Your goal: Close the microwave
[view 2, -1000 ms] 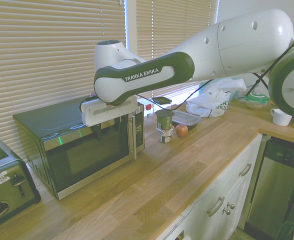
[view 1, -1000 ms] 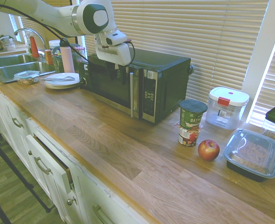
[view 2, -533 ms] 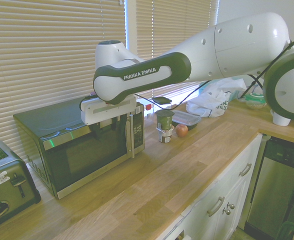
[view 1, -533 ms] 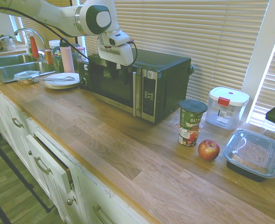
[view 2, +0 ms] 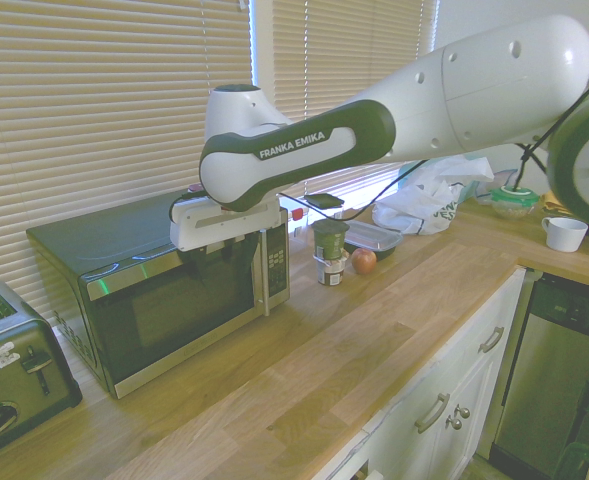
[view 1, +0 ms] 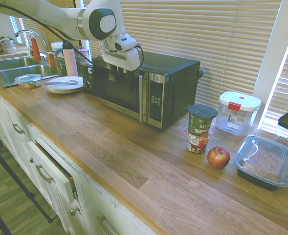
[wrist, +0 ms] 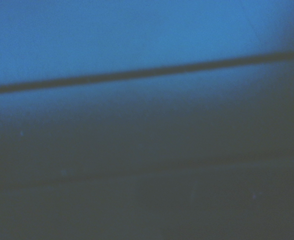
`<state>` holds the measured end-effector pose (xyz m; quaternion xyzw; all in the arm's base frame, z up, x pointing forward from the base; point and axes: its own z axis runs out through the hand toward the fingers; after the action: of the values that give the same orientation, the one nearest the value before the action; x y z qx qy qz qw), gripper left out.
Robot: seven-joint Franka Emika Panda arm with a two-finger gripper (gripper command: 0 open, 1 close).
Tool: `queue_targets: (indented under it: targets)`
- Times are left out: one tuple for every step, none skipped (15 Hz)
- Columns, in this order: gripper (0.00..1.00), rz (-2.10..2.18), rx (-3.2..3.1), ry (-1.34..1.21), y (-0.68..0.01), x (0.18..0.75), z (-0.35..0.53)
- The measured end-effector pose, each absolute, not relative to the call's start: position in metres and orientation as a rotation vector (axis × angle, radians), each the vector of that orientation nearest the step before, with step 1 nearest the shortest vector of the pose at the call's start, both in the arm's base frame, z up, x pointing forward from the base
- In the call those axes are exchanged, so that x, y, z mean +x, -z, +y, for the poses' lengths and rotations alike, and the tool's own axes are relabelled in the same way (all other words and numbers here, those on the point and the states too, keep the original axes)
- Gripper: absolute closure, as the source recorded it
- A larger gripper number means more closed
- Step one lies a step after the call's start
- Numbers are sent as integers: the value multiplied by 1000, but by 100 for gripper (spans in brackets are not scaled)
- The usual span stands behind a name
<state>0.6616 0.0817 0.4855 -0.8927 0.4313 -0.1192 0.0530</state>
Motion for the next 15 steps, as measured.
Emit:
queue_targets:
  targets:
    - [0, 1288, -2718, 355, -489, 649, 82]
    - [0, 1266, -2722, 345, -491, 635, 82]
    - [0, 1248, -2724, 335, -492, 621, 82]
    - [0, 1238, -2729, 319, -492, 606, 81]
    - [0, 1228, -2734, 303, -492, 590, 79]
    - [0, 1222, -2738, 289, -491, 574, 76]
    - [0, 1218, -2741, 281, -488, 559, 72]
    - [0, 1213, -2747, 278, -482, 545, 68]
    - [0, 1209, -2754, 271, -475, 533, 63]
    - [0, 1208, -2762, 261, -469, 522, 57]
    - [0, 1207, -2770, 249, -464, 512, 52]
    - [0, 1206, -2774, 237, -459, 502, 44]
    - [0, 1208, -2779, 224, -453, 492, 38]
    - [0, 1207, -2781, 212, -447, 482, 31]
    - [0, 1207, -2784, 190, -440, 471, 26]
